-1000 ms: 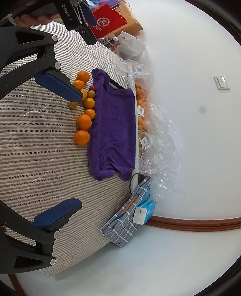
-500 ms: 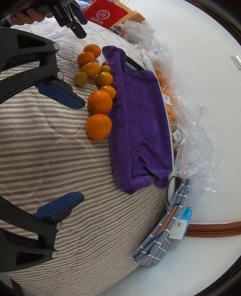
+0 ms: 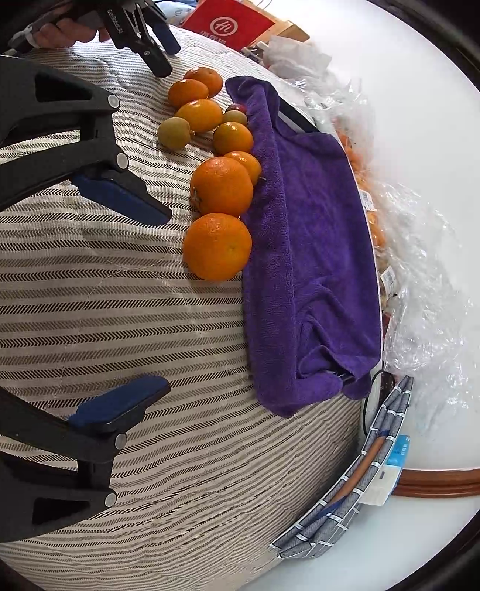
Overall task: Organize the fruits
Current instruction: 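Close right gripper on a large orange while left gripper closes on another large orange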
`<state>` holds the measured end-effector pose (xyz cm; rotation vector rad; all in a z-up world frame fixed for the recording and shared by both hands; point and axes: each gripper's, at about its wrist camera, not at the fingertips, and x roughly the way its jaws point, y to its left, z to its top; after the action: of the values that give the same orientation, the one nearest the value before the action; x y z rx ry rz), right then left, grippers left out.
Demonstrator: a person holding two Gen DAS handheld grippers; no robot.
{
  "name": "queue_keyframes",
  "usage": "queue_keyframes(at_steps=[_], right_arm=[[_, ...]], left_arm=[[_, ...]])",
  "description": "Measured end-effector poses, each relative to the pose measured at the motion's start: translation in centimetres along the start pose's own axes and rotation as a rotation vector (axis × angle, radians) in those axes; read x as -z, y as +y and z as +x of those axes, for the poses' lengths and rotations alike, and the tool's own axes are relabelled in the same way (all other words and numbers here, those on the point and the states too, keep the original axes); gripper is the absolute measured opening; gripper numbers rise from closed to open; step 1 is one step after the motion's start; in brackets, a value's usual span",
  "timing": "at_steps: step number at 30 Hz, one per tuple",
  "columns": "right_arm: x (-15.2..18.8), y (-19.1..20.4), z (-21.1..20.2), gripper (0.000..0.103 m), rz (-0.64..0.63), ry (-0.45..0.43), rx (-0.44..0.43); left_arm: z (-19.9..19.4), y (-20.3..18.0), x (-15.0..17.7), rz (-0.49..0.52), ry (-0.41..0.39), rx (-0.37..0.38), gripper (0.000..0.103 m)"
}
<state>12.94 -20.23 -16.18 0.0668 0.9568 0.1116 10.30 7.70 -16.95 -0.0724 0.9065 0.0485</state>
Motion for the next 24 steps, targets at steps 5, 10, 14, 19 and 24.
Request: queue_keyframes(at_steps=[5, 10, 14, 19, 24], right_arm=[[-0.6, 0.6, 0.3, 0.073, -0.020, -0.008, -0.031], [-1.1, 2.1, 0.8, 0.060, -0.084, -0.017, -0.033], [-1.5, 3.5, 1.2, 0.057, -0.161, -0.034, 0.009], [-2.1, 3.3, 2.0, 0.054, -0.187, -0.027, 0.009], [-2.7, 2.7, 2.3, 0.051, -0.148, -0.034, -0.025]], left_arm=[[0.0, 0.3, -0.1, -0.013, -0.006, 0.024, 0.090], [0.1, 0.0, -0.2, 0.003, -0.003, 0.026, 0.091], [0.5, -0.6, -0.7, 0.010, -0.001, 0.017, 0.091], [1.1, -1.5, -1.5, 0.022, 0.000, 0.021, 0.091], [1.8, -2.0, -2.3, 0.010, -0.001, 0.013, 0.089]])
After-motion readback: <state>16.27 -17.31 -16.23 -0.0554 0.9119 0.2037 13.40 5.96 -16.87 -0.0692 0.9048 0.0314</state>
